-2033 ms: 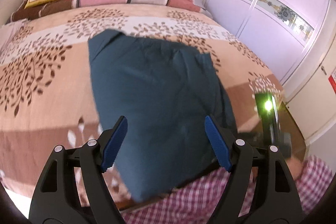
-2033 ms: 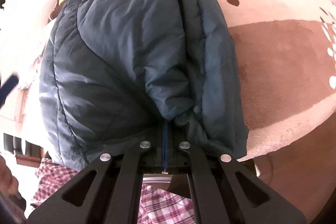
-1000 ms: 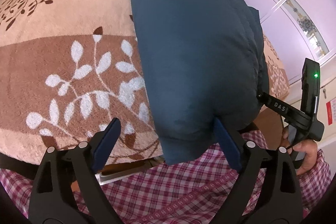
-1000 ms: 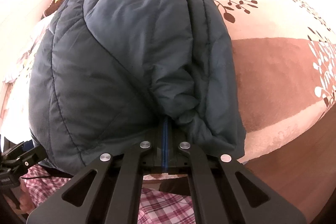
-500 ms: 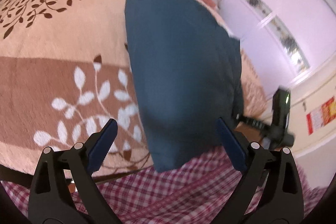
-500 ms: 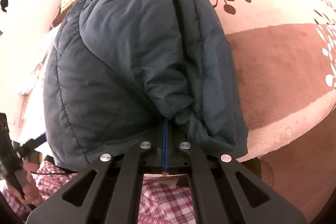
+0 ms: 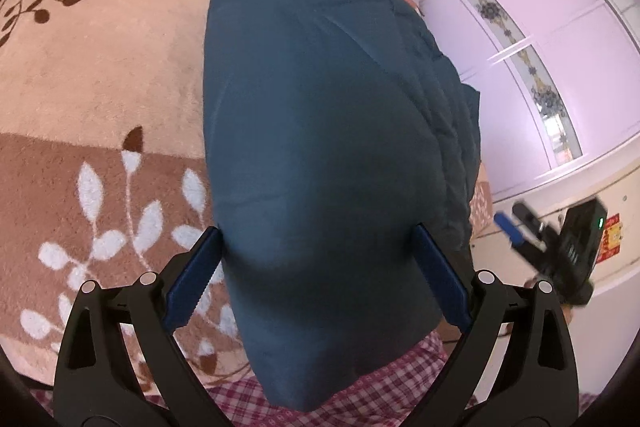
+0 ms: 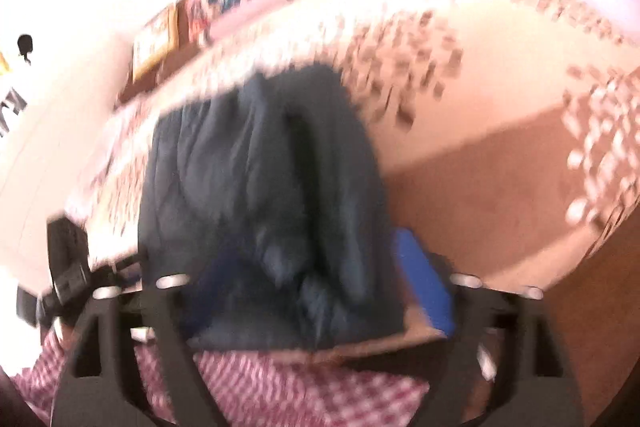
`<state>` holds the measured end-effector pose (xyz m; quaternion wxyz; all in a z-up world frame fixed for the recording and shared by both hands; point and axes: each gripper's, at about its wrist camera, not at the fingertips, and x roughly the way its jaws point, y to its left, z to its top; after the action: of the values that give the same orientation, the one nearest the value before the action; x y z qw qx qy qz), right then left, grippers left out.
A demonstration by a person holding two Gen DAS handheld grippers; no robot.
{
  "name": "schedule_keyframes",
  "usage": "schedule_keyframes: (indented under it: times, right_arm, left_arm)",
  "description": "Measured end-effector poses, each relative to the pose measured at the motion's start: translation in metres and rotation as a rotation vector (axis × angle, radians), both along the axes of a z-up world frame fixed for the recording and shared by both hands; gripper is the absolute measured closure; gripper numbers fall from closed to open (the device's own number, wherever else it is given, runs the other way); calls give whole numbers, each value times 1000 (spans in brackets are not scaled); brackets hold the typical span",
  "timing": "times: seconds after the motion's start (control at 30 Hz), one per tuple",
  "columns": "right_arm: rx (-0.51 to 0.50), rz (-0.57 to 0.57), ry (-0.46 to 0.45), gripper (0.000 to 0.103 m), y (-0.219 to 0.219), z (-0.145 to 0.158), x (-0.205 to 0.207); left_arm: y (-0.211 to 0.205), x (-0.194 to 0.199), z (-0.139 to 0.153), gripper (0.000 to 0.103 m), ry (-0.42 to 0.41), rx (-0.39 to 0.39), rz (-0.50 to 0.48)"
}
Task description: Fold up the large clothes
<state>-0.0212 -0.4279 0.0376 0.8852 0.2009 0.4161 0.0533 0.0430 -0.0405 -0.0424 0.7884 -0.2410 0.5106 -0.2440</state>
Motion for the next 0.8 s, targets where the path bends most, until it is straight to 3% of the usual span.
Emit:
schedule_keyframes:
  times: [0.13,0.27,0.43,0.6,0.7,0.73,0.8]
  right_arm:
    - [40,47,52,20,-8,-7,35]
    - [121,93,151,19,-13,-39,70]
    - [215,125,221,7,-17,-74,89]
    - [324,156,279,8,-17,-99,93]
    - [424,159,294,15,-19,-113,91]
    - [442,170,291,28,-19,-113,90]
    - [523,204,288,39,-18,-116,87]
  left_arm:
    - [-3,4,0,9,6,0,-12]
    - [-5,1,-1,7,-2,17,-17]
    - [-13,9,-6,4,22,15,-15]
    - [-14,14,-15,4,47,-12,-12]
    - [-13,17,-18,4,48,-29,-28]
    - [-16,19,-18,4,47,-32,-34]
    - [-21,20,-15,5,27,-24,-41]
